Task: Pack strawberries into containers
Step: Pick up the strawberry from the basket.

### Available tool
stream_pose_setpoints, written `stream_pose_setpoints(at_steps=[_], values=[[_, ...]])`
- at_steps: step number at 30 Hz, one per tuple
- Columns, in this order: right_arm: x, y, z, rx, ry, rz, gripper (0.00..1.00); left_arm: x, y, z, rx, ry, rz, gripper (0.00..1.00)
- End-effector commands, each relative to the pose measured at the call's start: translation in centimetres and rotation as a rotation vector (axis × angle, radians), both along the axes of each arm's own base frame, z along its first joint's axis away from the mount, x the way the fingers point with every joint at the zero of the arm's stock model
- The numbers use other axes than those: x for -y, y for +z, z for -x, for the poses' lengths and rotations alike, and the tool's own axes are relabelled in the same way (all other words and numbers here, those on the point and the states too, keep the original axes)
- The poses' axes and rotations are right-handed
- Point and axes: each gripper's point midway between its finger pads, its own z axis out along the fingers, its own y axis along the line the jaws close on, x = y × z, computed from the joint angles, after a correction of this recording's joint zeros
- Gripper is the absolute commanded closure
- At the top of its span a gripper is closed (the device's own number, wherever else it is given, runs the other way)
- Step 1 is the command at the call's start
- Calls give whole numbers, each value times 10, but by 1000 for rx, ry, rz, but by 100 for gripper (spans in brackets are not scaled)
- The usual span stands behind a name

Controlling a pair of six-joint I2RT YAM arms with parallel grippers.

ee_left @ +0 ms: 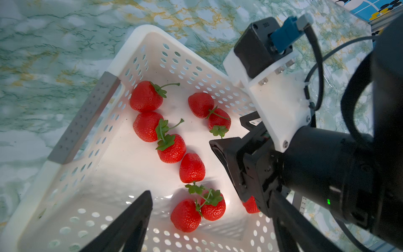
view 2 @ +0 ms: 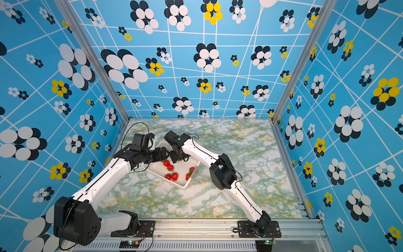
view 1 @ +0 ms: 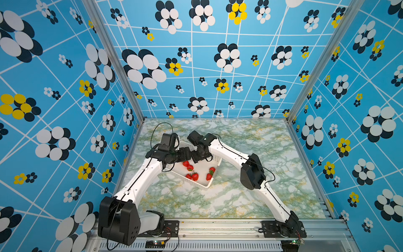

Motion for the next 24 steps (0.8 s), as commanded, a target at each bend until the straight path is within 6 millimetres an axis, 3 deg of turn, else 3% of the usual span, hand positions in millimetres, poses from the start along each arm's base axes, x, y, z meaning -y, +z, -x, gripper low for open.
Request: stream_pose_setpoints(at_steps=[1, 24], values=[[-5, -6, -14, 44, -34, -6, 32, -2, -6, 1, -7, -9, 3, 14], [-13, -31, -38, 138, -122, -7, 41, -5, -8, 2, -6, -16, 15, 14]])
